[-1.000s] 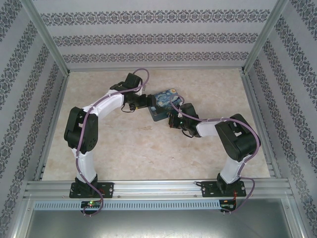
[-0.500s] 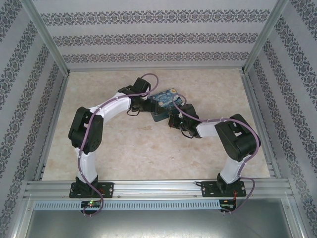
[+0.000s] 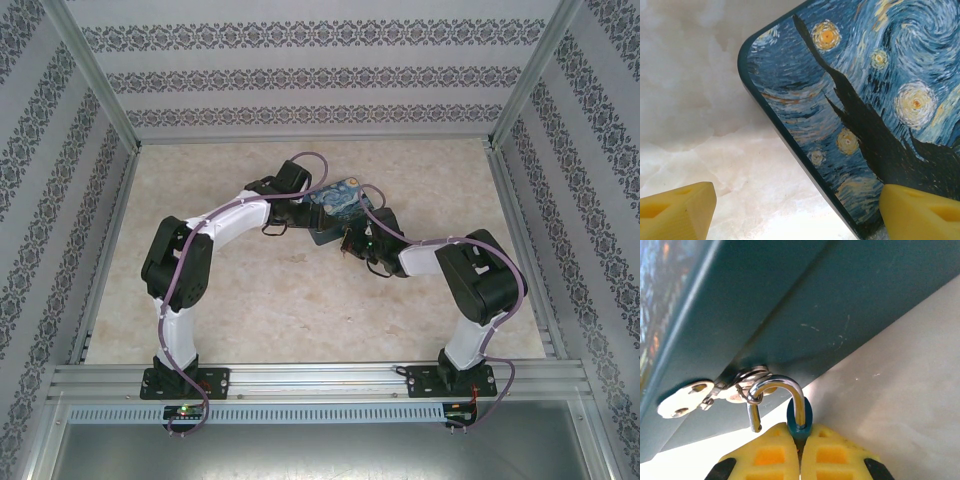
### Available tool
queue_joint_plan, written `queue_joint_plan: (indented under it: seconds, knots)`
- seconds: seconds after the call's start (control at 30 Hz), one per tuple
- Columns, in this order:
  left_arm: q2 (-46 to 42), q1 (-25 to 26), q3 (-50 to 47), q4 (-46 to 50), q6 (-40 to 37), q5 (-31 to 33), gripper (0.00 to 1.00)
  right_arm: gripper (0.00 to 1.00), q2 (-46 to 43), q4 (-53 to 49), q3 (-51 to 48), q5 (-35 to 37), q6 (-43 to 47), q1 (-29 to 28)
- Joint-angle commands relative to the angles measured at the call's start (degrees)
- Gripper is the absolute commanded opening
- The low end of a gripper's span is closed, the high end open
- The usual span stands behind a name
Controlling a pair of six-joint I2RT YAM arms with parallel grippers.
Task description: Unlock the padlock with the key
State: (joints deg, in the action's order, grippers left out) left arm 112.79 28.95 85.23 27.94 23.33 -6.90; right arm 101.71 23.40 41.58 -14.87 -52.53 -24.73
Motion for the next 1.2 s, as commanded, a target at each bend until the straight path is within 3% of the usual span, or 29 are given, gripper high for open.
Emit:
queue_joint_plan:
  seconds: [0.0,0.4,0.77,0.97,1.17]
  knots:
    - [2.7,0.9,-3.2,4.3,-1.3,2.8,0.85,0.00,0.7,2.8,-0.2,-0.2,-3.2,1.1]
    - [4.6,0.9,-3.1,5.7,-2.0,2.9,0.79,0.00,2.9,-0.2,7.1,-3.4,-1.3,4.3]
    - [6.2,0.9,-2.5,6.5,-2.3,1.4,0.77,0.00,8.9,-6.8,17.4,-16.8,4.7,12.6]
    - [4.9,0.8,-3.2,5.5,-1.6,-0.6,0.78,0.00,5.4,-6.2,13.9,-17.0,4.2,13.0]
    - [1.9,0.9,-2.9,4.3,-0.9,-4.8,0.84,0.00,-4.2,-6.4,5.1,-15.8,4.5,9.8]
